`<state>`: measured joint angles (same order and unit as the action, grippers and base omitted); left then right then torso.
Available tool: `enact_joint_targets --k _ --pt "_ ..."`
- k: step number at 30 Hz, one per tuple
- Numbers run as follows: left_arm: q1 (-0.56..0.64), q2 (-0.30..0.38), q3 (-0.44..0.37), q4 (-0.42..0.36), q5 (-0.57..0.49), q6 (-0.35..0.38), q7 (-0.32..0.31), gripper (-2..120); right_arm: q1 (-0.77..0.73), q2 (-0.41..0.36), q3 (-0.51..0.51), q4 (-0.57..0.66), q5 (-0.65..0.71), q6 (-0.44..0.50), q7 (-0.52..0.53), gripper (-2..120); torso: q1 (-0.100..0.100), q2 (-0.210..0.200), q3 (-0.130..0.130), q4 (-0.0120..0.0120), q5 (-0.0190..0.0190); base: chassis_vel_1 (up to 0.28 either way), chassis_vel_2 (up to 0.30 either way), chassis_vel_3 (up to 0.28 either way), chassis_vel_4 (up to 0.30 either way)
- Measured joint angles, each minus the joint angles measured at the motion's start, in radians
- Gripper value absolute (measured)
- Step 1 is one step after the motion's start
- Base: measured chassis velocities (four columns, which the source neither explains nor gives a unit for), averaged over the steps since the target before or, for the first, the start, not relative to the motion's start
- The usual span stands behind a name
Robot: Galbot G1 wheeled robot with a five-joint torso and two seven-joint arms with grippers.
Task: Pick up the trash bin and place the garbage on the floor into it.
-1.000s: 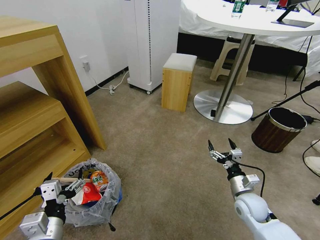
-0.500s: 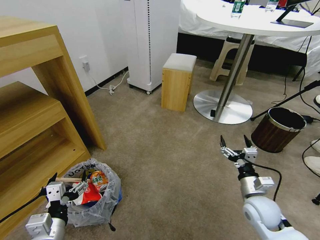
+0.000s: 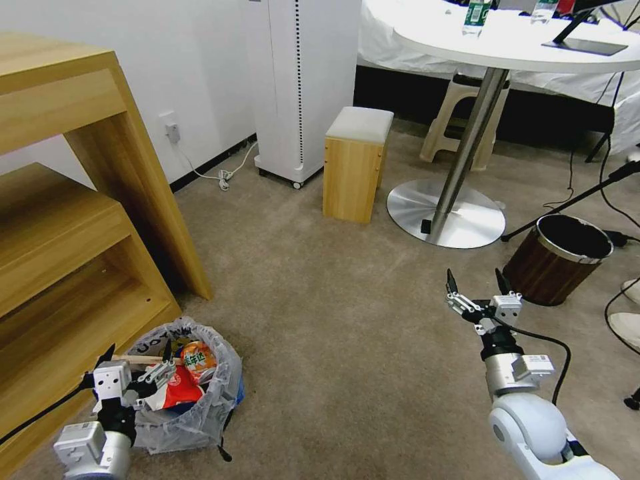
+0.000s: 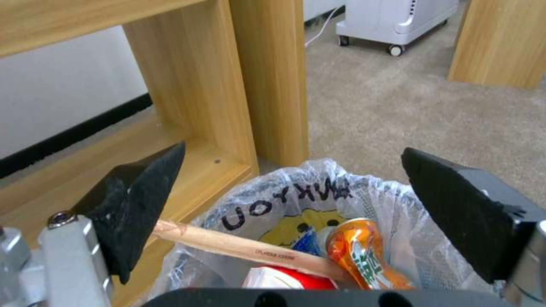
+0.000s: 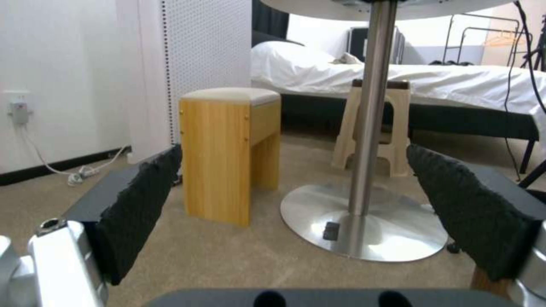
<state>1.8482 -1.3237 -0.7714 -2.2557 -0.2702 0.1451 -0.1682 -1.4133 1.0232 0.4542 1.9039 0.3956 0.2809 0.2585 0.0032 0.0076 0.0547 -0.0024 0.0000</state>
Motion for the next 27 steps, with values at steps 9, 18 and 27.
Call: enact_joint_targets --k 9,18,27 --pt "0.0 0.0 -0.001 -0.001 -0.001 0.002 -0.002 100 0.001 0.0 -0.001 -0.001 0.0 0.001 0.0 100 0.0 0.0 0.0 0.0 0.0 0.0 0.0 0.0 0.0" --pt "0.0 0.0 -0.001 -0.002 -0.001 0.003 -0.002 100 0.001 0.0 -0.002 -0.002 0.0 0.002 0.0 100 0.0 0.0 0.0 0.0 0.0 0.0 0.0 0.0 0.0" --pt "0.0 0.0 -0.001 -0.002 -0.001 0.003 -0.003 100 0.001 0.0 -0.002 -0.002 0.0 0.002 0.0 100 0.0 0.0 0.0 0.0 0.0 0.0 0.0 0.0 0.0"
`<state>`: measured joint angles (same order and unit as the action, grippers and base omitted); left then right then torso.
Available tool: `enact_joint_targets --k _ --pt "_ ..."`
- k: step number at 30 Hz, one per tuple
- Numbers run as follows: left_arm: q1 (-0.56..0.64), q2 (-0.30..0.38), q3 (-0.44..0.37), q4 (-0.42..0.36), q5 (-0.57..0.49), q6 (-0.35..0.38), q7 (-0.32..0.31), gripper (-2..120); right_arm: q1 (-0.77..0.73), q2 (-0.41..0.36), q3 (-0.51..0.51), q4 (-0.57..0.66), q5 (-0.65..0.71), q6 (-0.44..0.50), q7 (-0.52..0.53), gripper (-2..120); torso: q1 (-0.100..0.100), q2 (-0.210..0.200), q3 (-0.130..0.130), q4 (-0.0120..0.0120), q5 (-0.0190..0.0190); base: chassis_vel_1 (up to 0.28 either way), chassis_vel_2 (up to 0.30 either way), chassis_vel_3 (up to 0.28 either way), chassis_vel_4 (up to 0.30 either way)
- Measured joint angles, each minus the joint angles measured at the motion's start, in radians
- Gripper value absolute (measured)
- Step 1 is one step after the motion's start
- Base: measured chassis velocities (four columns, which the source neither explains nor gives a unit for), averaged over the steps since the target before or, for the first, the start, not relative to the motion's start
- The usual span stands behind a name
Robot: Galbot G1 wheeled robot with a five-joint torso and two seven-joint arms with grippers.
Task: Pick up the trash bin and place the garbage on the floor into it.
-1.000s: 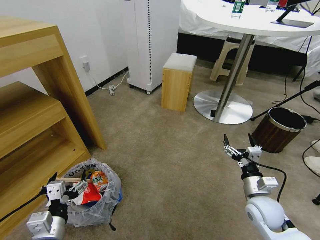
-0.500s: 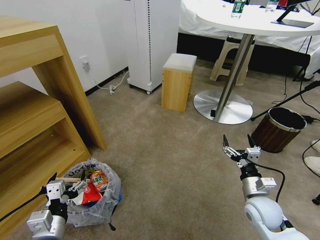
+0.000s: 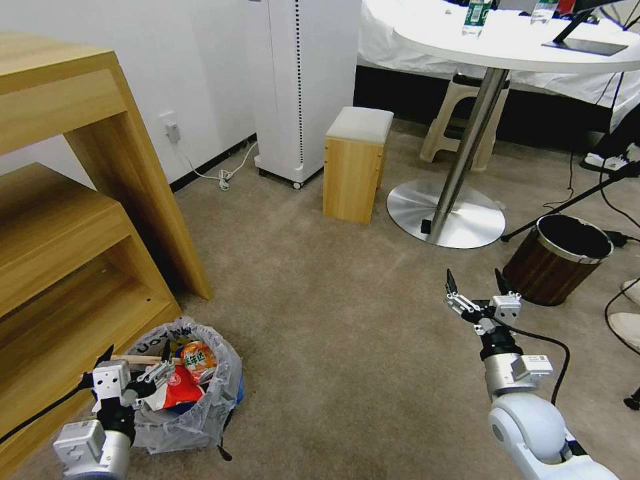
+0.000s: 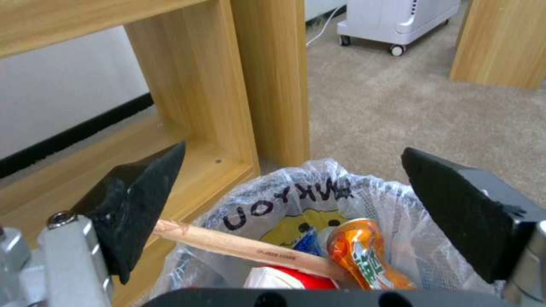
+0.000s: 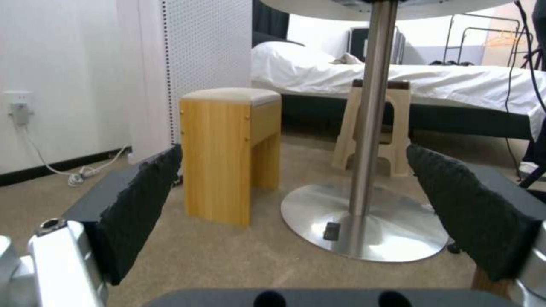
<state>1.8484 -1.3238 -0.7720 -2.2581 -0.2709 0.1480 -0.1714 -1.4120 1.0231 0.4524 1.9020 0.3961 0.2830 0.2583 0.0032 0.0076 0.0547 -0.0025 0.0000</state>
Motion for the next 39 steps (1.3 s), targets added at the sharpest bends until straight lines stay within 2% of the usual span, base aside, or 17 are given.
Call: enact_joint_targets --k 39 --pt "0.0 0.0 0.0 -0.001 0.0 0.0 0.0 100 0.0 0.0 0.0 0.0 0.001 0.0 -0.001 100 0.0 0.0 0.0 0.0 0.0 0.0 0.0 0.0 0.0"
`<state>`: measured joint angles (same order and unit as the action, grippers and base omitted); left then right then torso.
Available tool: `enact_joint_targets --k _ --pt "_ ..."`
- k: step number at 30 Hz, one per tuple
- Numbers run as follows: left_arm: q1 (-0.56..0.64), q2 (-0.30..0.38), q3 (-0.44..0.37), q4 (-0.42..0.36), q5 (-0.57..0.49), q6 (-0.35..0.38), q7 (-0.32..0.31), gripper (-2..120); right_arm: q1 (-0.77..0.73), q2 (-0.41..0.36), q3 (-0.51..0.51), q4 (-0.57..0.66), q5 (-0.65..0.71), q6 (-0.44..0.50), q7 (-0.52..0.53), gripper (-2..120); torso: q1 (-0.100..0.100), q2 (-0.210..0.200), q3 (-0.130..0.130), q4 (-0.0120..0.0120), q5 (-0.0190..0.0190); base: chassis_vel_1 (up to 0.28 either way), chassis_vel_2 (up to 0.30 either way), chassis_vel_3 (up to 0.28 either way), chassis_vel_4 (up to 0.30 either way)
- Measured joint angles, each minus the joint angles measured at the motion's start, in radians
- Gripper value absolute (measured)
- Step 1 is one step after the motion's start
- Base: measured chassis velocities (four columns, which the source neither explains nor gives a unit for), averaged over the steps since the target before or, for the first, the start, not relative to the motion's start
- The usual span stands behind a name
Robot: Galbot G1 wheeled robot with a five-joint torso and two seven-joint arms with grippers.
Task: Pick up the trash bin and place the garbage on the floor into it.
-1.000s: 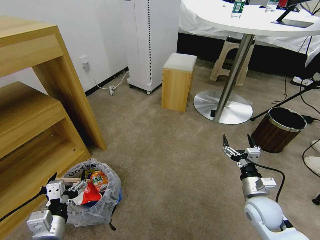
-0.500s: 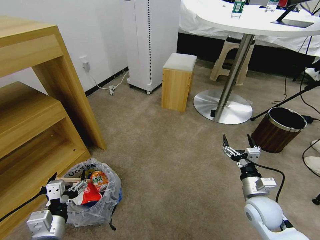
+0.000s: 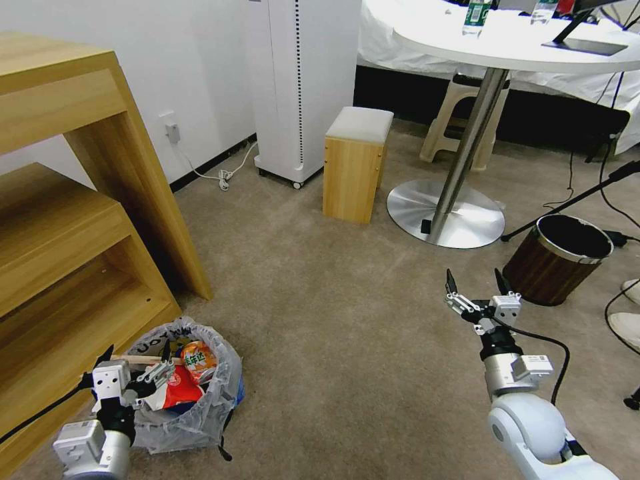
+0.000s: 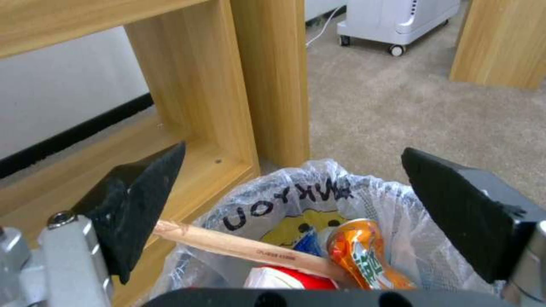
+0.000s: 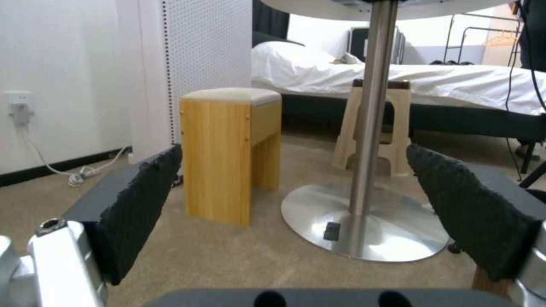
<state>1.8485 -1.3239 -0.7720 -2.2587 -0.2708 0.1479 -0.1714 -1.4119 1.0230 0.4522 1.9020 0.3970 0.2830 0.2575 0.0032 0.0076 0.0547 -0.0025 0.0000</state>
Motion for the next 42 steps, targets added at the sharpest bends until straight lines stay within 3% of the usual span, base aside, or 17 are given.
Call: enact_joint_targets --k 42 --pt "0.0 0.0 0.0 0.0 0.0 0.0 0.0 100 0.0 0.0 0.0 0.0 0.0 0.0 0.0 100 0.0 0.0 0.0 0.0 0.0 0.0 0.0 0.0 0.0"
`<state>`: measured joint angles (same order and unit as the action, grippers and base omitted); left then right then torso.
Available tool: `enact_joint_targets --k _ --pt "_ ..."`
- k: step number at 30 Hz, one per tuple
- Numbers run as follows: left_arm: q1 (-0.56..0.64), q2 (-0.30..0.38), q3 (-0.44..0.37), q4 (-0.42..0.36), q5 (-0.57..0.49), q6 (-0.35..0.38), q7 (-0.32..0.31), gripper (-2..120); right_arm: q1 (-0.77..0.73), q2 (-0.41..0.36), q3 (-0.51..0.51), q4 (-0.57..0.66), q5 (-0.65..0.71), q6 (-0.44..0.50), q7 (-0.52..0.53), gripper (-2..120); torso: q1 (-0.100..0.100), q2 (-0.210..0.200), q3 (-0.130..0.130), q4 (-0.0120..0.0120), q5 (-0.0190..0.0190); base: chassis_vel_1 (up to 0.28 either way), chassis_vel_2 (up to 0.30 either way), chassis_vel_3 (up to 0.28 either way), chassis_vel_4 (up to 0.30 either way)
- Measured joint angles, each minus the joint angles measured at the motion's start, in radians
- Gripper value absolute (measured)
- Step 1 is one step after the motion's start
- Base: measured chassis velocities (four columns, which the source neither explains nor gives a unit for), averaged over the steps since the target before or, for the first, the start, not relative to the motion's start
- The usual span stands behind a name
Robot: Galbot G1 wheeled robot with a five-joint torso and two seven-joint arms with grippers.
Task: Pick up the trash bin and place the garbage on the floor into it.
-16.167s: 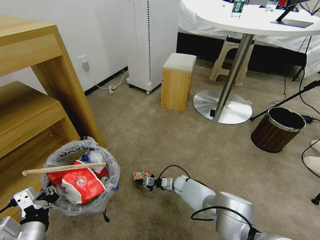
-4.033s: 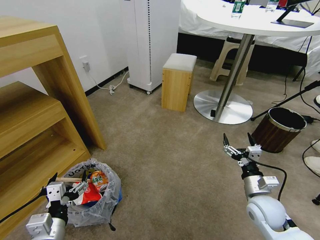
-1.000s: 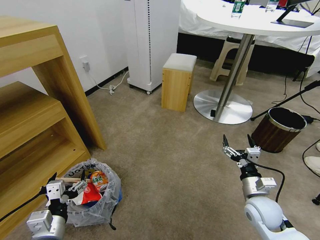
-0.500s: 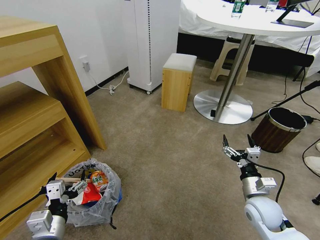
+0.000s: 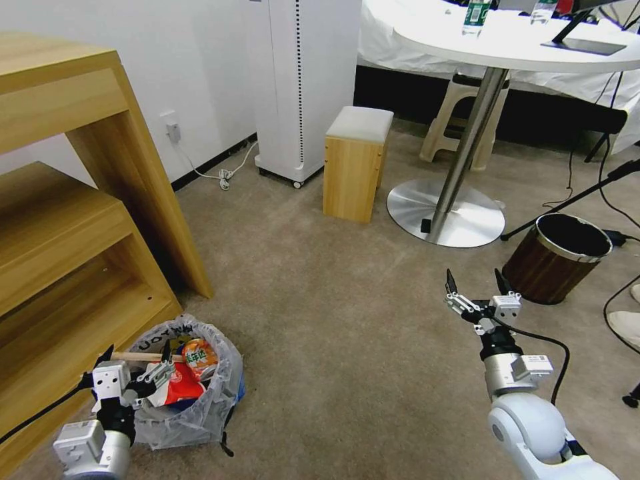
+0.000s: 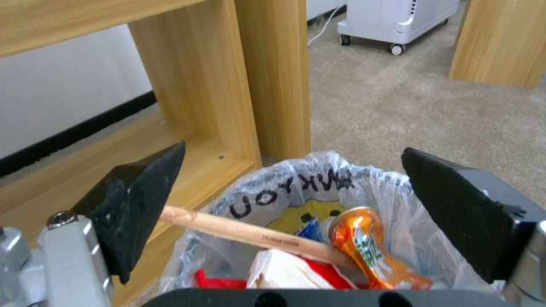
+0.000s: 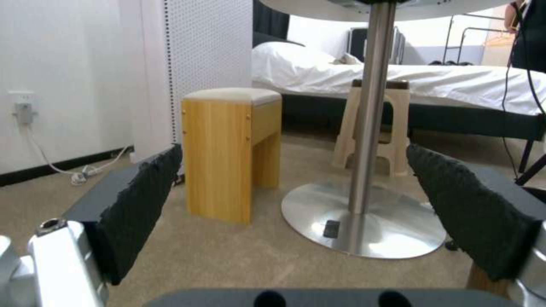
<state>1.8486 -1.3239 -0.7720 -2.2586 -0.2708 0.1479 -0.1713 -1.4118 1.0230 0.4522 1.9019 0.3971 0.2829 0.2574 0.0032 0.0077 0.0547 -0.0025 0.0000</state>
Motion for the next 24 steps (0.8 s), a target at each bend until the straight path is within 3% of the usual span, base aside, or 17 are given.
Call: enact_joint_targets --k 24 --pt "0.0 0.0 0.0 0.0 0.0 0.0 0.0 100 0.0 0.0 0.0 0.0 0.0 0.0 0.0 100 0.0 0.0 0.0 0.0 0.0 0.043 -0.041 -0.047 0.043"
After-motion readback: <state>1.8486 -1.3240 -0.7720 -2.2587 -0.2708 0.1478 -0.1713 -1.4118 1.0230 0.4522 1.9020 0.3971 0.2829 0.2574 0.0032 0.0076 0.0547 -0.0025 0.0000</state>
